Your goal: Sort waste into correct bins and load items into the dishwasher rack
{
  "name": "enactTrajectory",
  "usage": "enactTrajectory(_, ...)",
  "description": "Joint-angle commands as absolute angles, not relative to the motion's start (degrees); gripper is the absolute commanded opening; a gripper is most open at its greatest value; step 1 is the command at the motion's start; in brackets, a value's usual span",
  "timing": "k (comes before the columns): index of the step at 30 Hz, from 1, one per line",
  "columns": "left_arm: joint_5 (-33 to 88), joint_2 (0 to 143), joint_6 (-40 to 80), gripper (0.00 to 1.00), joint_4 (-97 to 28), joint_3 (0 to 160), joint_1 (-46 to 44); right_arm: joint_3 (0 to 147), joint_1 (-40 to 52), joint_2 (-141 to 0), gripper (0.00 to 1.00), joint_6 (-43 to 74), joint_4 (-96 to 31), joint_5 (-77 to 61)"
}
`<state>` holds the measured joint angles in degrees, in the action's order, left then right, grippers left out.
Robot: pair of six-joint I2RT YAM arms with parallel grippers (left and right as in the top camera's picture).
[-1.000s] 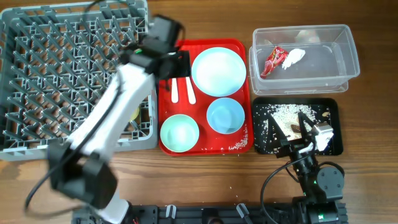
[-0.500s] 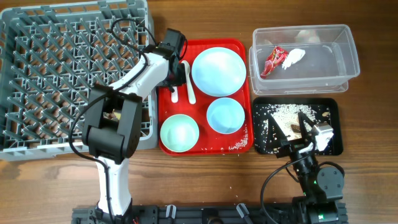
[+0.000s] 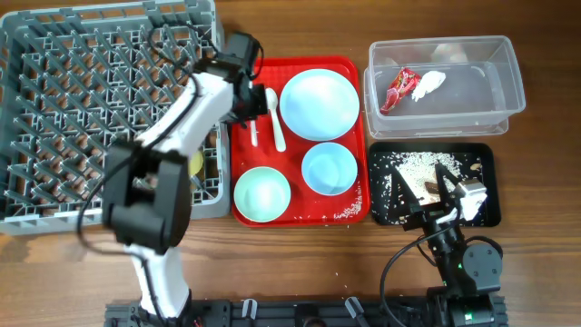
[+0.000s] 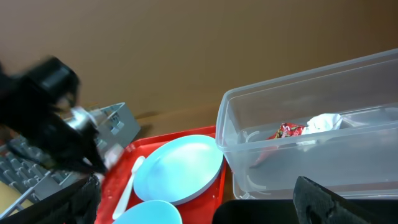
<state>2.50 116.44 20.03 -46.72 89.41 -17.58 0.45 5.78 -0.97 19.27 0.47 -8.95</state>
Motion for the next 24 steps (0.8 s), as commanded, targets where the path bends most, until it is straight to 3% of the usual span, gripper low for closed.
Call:
enactTrajectory(1,-1.48,105.14,19.7,0.04,-49.47,89.71,-15.0,0.3,5.5,-0.27,1.0,19.66,0.78,-8.82)
enactTrajectory(4,-7.51,101.16,17.45,0.04,-51.24,89.71,-12.93,0.3,5.5,-0.27,1.0,19.64,0.78,-8.82)
enactTrajectory(13,-7.38,104.9,13.74,0.06,-52.18,86.06,-10.57,0.3,5.5,-0.27,1.0,19.66,0.78,-8.82)
enactTrajectory(15,-6.74,105.82,14.37,0.26,-52.31,86.04,-10.48,0.3,5.5,-0.27,1.0,19.66,0.78,-8.82)
enactTrajectory(16,-5.45,105.73,14.37,0.49,-52.16,86.17,-10.61,0.3,5.5,-0.27,1.0,19.64,0.78,-8.82)
enactTrajectory(17,-3.07,105.06,14.37,0.61,-52.21,87.07,-10.83,0.3,5.5,-0.27,1.0,19.64,0.78,-8.82)
enactTrajectory(19,1.15,103.92,14.37,0.7,-52.16,89.62,-11.44,0.3,5.5,-0.27,1.0,19.66,0.78,-8.82)
enactTrajectory(21,5.74,102.94,14.39,0.68,-51.99,92.29,-12.58,0.3,5.5,-0.27,1.0,19.66,0.78,-8.82)
enactTrajectory(24,8.14,102.45,15.81,0.52,-50.59,93.54,-16.32,0.3,5.5,-0.27,1.0,19.66,0.78,-8.82)
